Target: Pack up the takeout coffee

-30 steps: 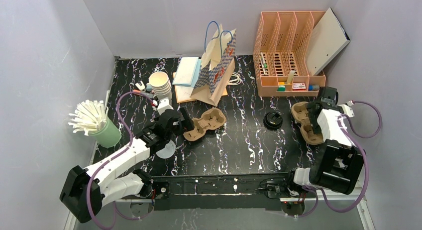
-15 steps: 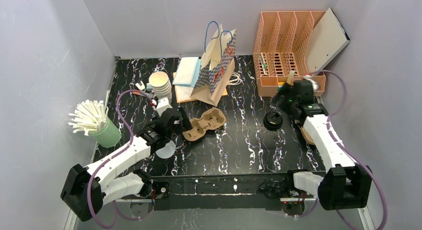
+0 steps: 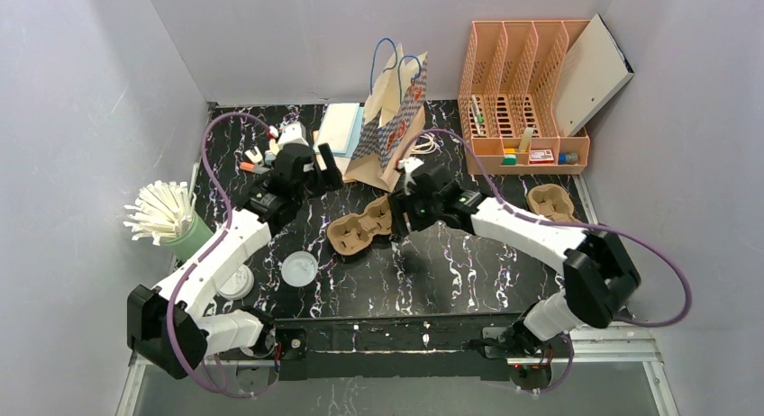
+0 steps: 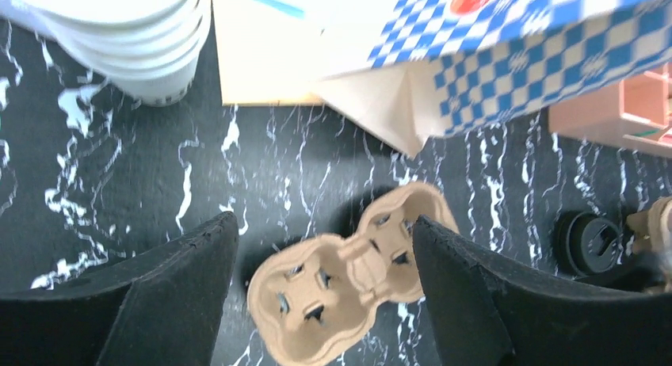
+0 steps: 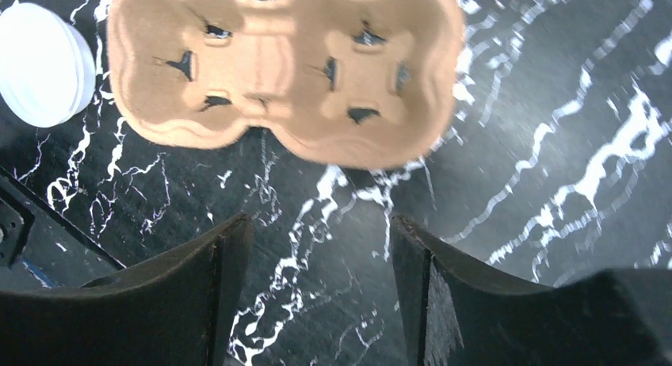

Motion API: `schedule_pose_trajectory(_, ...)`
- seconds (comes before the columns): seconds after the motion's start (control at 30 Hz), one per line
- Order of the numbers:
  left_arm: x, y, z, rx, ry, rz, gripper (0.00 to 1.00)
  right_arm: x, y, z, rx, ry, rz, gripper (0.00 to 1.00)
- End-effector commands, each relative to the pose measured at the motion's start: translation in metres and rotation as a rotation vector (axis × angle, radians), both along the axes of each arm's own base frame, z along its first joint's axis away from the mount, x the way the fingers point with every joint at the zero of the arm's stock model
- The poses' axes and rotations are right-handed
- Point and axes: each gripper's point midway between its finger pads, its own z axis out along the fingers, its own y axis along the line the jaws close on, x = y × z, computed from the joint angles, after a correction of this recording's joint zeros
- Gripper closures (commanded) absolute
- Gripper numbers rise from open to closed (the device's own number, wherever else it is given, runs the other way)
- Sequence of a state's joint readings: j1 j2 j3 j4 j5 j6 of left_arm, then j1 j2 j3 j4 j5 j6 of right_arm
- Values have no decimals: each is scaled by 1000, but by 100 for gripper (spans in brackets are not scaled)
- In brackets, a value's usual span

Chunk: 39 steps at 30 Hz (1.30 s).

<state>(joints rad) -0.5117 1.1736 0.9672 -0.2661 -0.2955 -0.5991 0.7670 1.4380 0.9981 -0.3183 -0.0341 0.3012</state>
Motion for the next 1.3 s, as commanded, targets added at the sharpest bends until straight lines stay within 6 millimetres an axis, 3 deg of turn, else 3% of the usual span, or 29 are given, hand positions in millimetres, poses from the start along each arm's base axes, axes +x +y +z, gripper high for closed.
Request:
schedule_pose_trajectory(0.0,20,4,42,7,-63,-20,24,12,47,20,30,-124,156,28)
schedule_pose_trajectory(0.33,64,-4,106,-13,-207,-23,29,19,96,-9,-49,-133,243,31)
schedule_pose_trajectory(0.57,94,-1,122,28,-247,25,37,38,108,-45,-164,-136,229,33)
schedule_pose_trajectory(0.7,110,-14,126,7,-270,-9,39,41,103,-64,-240,-122,218,35)
schedule_pose_trajectory(0.77,118,-19,128,14,-285,-33,39,39,105,-65,-233,-116,227,41)
schedule_pose_trajectory(0.83,127,-23,129,32,-298,-47,39,37,106,-58,-216,-126,229,47)
schedule_pose_trajectory(0.97,141,-35,142,33,-354,-95,39,32,101,-11,-113,-214,227,48)
schedule_pose_trajectory(1.07,150,-54,153,-3,-409,-168,39,19,86,31,-26,-303,228,49)
schedule_pose_trajectory(1.27,178,-95,155,-46,-435,-317,40,-7,41,84,77,-438,195,50)
